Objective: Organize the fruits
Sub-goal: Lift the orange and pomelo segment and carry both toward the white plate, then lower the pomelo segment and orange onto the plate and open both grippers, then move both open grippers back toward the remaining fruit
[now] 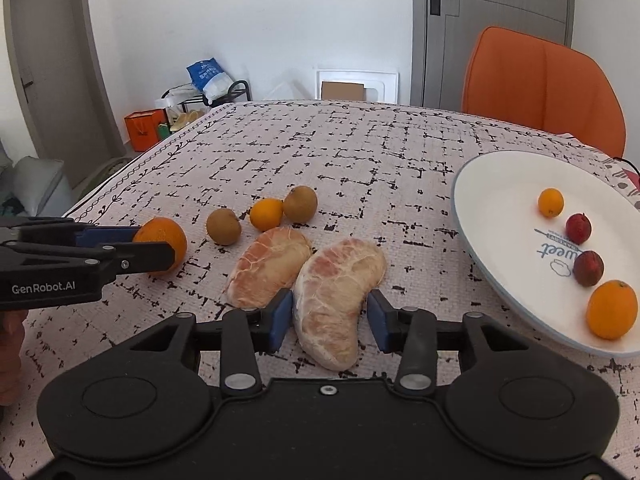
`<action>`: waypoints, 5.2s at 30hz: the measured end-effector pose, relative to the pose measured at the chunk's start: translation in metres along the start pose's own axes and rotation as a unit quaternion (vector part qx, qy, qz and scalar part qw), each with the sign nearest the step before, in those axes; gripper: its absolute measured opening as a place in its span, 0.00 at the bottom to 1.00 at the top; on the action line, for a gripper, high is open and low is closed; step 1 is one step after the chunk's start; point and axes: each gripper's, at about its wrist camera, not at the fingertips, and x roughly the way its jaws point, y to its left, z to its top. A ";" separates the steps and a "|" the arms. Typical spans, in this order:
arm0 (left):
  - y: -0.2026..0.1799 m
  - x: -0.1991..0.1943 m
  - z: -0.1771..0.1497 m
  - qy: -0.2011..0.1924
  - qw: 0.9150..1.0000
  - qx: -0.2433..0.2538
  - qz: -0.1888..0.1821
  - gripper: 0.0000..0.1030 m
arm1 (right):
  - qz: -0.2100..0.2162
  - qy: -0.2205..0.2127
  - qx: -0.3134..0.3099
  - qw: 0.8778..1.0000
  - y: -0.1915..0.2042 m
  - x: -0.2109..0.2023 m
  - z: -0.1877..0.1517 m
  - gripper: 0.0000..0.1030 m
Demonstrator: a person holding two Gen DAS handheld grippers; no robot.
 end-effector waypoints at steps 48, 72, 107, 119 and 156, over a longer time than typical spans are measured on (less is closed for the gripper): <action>-0.103 0.012 0.055 -0.040 0.994 0.090 -0.052 0.36 | -0.049 -0.120 0.071 0.989 -0.090 -0.077 0.004 0.35; -0.159 0.055 0.068 -0.021 0.988 0.130 -0.083 0.36 | -0.113 -0.114 0.104 0.982 -0.160 -0.077 -0.016 0.36; -0.131 0.048 0.064 -0.021 0.993 0.116 -0.030 0.66 | -0.063 -0.148 0.119 0.980 -0.123 -0.081 -0.025 1.00; -0.098 0.020 0.054 -0.027 0.996 0.088 -0.014 0.80 | -0.048 -0.142 0.134 0.979 -0.097 -0.077 -0.021 1.00; -0.010 -0.037 0.011 -0.027 0.999 0.016 0.038 0.81 | 0.009 -0.108 0.055 0.993 -0.031 -0.063 -0.022 1.00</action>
